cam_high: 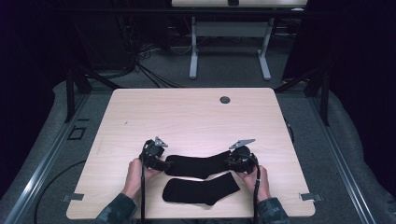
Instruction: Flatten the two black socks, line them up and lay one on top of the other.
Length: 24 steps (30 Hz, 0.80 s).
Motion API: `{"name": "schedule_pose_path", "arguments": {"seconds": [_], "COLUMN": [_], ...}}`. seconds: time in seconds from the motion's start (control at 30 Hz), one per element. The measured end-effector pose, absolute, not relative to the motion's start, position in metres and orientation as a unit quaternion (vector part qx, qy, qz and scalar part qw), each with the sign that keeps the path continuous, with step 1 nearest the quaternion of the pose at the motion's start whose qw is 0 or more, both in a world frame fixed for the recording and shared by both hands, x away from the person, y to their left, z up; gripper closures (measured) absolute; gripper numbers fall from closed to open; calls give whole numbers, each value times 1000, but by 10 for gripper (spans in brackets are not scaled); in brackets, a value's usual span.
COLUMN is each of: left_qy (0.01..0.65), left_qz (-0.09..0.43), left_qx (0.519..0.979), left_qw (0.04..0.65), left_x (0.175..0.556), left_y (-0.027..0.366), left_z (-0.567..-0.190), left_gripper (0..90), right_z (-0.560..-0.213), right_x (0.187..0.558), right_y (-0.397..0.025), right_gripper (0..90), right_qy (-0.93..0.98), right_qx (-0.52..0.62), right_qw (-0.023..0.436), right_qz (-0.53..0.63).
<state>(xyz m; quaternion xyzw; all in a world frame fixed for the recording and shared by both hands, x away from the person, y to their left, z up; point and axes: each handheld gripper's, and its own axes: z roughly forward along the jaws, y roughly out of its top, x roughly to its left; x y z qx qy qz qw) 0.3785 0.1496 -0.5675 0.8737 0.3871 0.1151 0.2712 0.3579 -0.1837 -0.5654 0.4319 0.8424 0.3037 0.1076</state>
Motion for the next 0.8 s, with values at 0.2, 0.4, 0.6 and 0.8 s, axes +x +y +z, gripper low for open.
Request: {"name": "schedule_pose_path", "arguments": {"seconds": [0.2, 0.4, 0.6, 0.8], "left_qy": [390, 406, 421, 443], "left_qz": [105, 116, 141, 161], "left_qx": [868, 847, 831, 816], "left_qw": [288, 322, 335, 334], "left_x": [380, 377, 368, 355], "left_y": [156, 178, 206, 225], "left_z": [-567, -546, -527, -520], "left_gripper": [253, 174, 123, 71], "right_z": [-565, -543, -521, -506], "right_x": [359, 350, 335, 313], "right_y": [-183, -200, -230, -259], "right_gripper": [643, 326, 153, 82], "right_qy": [841, 809, 788, 771], "right_qx": [430, 440, 462, 481], "right_qw": [103, 150, 155, 182], "right_qz": [311, 359, 376, 377]}}
